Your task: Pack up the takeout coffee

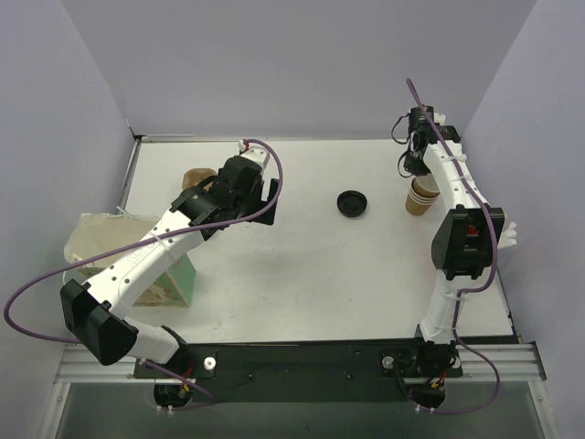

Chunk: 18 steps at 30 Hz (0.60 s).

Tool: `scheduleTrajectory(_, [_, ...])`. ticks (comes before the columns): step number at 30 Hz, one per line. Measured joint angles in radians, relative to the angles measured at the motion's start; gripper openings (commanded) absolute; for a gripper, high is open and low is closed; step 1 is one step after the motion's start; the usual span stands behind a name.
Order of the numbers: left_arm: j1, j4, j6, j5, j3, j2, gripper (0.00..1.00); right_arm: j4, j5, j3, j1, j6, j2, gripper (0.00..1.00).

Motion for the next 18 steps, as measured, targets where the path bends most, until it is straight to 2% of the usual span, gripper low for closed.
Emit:
scheduleTrajectory(9, [0.000,0.000,0.000,0.002,0.000,0.000,0.97,-0.049,0.049,0.051,0.019,-0.031,-0.006,0.00])
scheduleTrajectory(18, [0.000,0.000,0.000,0.004,0.000,0.000,0.98,-0.124,0.114,0.190,0.060,-0.065,-0.049,0.00])
